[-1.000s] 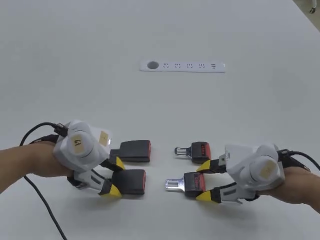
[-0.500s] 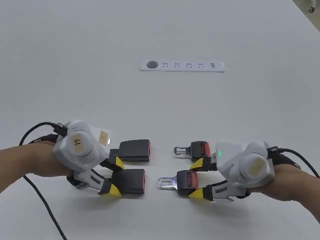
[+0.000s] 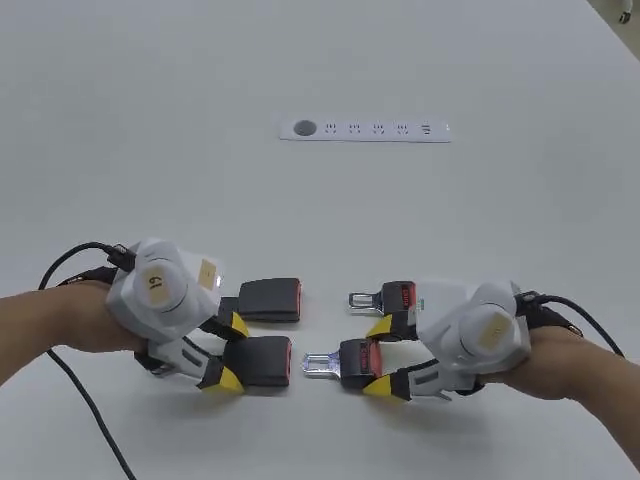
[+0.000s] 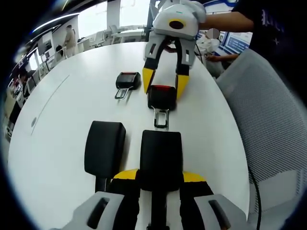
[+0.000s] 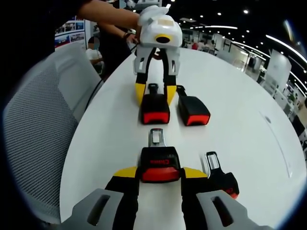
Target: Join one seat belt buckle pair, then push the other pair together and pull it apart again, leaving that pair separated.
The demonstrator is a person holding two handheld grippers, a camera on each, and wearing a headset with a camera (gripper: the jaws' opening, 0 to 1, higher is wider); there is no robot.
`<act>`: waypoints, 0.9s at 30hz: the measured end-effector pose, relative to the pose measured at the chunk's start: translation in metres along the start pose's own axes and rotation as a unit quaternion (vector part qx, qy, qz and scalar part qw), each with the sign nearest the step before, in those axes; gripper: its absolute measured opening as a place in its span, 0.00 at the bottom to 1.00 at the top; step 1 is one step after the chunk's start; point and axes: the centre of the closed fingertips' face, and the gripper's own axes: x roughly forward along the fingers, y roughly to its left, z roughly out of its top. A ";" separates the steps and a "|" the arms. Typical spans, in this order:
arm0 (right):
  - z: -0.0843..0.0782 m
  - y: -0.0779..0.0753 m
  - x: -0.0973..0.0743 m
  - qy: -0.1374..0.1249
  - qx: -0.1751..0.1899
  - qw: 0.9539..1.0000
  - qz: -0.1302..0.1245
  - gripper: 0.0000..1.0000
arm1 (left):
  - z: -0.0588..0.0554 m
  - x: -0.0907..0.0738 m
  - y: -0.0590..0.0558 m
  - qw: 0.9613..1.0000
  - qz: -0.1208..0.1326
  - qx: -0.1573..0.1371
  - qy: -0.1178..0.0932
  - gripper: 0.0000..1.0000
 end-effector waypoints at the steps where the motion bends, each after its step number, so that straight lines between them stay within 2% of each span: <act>1: 0.000 0.000 0.001 0.000 0.000 1.000 0.000 0.30 | 0.000 0.000 0.000 1.000 0.000 0.000 0.000 0.32; 18: 0.012 0.003 0.011 -0.005 0.004 1.000 0.004 0.31 | 0.000 0.000 0.000 1.000 -0.001 0.001 0.000 0.32; 27: 0.020 0.002 0.016 -0.018 0.007 1.000 0.004 0.31 | 0.002 0.000 -0.001 1.000 -0.001 -0.001 0.000 0.32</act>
